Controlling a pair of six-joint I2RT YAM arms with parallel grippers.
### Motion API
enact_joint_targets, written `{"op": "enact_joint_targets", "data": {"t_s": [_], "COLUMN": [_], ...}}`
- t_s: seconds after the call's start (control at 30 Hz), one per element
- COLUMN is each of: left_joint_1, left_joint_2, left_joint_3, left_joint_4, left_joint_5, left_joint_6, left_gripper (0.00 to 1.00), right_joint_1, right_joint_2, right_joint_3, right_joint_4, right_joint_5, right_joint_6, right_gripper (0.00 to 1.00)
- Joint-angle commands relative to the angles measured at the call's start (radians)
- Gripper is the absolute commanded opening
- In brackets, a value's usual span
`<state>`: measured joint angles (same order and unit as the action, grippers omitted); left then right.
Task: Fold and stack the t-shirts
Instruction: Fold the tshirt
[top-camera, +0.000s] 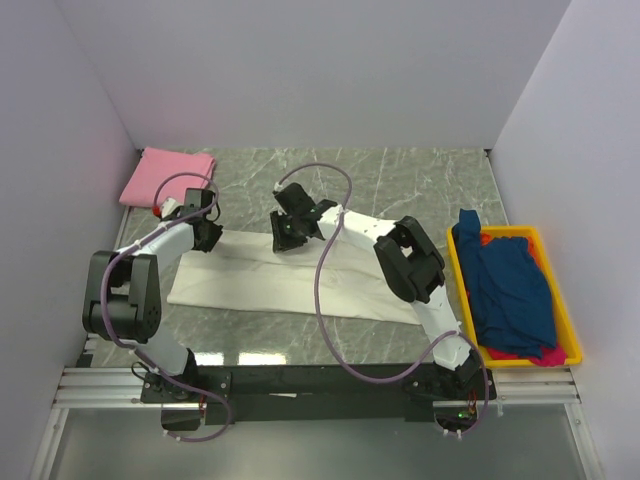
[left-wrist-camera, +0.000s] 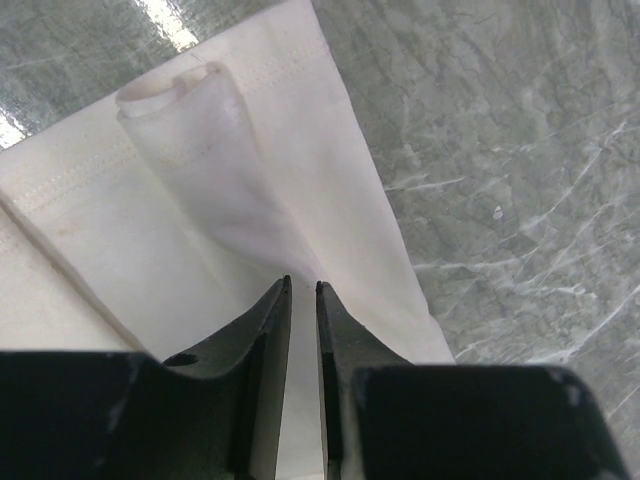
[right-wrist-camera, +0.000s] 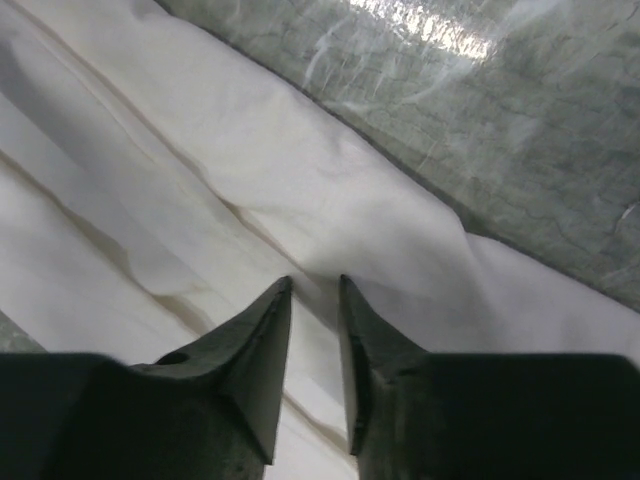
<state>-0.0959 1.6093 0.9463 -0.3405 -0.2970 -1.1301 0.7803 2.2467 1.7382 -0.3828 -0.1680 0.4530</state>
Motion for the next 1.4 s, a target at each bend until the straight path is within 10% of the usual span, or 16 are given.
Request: {"op": "enact_joint_targets", "data": {"t_s": [0.0, 0.43, 1.37], "left_joint_1": [-0.002, 0.005, 0.005], "left_joint_2": [-0.043, -0.065, -0.046], "left_joint_3": [-0.001, 0.003, 0.060], "left_joint_4": [0.017, 0.008, 0.020], "left_joint_5": [-0.011, -0.008, 0.035], "left_joint_6": [-0.005, 0.004, 0.036], "left_gripper": [0.22, 0.23, 0.35], "right_joint_1": [0.017, 0.039, 0.114], "right_joint_2": [-0.039, -0.087, -0.162], "right_joint_3": [-0.025, -0.062, -0.150], "right_joint_4": [0.041, 0.058, 0.097], "right_joint_5": [-0.011, 0.005, 0.058], "right_joint_6": [0.004, 0.018, 0.000], "right_gripper": [0.31, 0.03, 0.01]}}
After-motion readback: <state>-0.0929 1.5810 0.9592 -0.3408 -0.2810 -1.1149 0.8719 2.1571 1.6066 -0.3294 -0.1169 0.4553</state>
